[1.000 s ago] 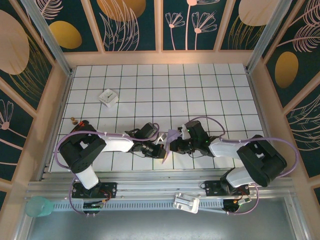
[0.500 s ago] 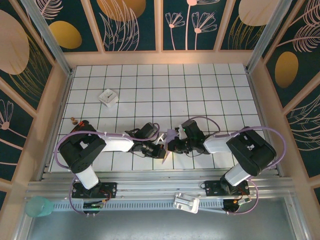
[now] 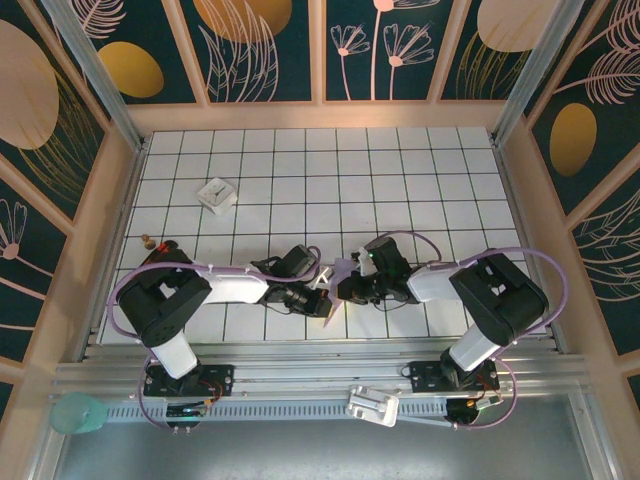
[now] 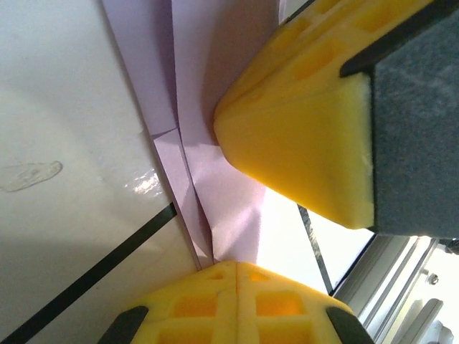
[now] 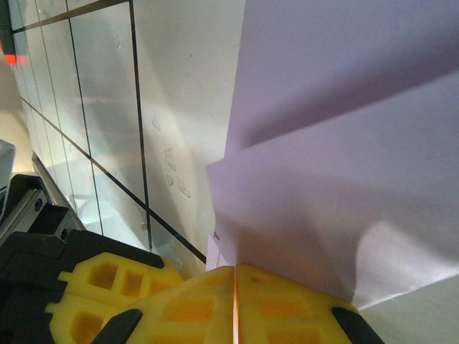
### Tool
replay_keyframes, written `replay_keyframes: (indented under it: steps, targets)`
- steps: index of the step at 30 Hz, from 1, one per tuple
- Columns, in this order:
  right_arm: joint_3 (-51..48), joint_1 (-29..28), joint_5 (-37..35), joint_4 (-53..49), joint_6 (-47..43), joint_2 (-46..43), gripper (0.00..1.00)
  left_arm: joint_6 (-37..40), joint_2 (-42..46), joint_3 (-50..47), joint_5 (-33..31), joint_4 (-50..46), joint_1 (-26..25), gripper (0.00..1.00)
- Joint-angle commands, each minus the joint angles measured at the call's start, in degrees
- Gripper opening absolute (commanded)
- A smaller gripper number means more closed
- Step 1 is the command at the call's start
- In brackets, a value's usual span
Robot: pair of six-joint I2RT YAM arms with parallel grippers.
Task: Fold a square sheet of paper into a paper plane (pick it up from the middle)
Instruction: Fold the wing for the fifth time at the center of the table.
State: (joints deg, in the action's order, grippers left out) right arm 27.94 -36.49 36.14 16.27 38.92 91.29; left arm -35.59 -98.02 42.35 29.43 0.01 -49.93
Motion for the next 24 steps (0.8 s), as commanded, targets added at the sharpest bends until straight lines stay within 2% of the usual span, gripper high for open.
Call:
replay_keyframes:
  steps: [1,10,17,24]
  targets:
    - [-0.2,0.9,-3.0,-1.3,-1.5,2.0,0.1,-1.1,1.5,-1.2,-4.1,-5.9,0.2,0.0]
    - [-1.0,0.9,-3.2,-1.1,-1.2,1.9,0.09,-7.8,7.4,-1.1,1.3,5.2,-0.7,0.09]
    - [-0.8,0.8,-3.3,-1.6,-1.6,1.6,0.09,-7.8,3.1,-0.4,3.5,5.7,-3.1,0.0]
    - [-1.0,0.8,-3.4,-1.9,-1.6,1.0,0.09,-8.4,0.6,-2.1,1.1,5.7,-3.0,0.0]
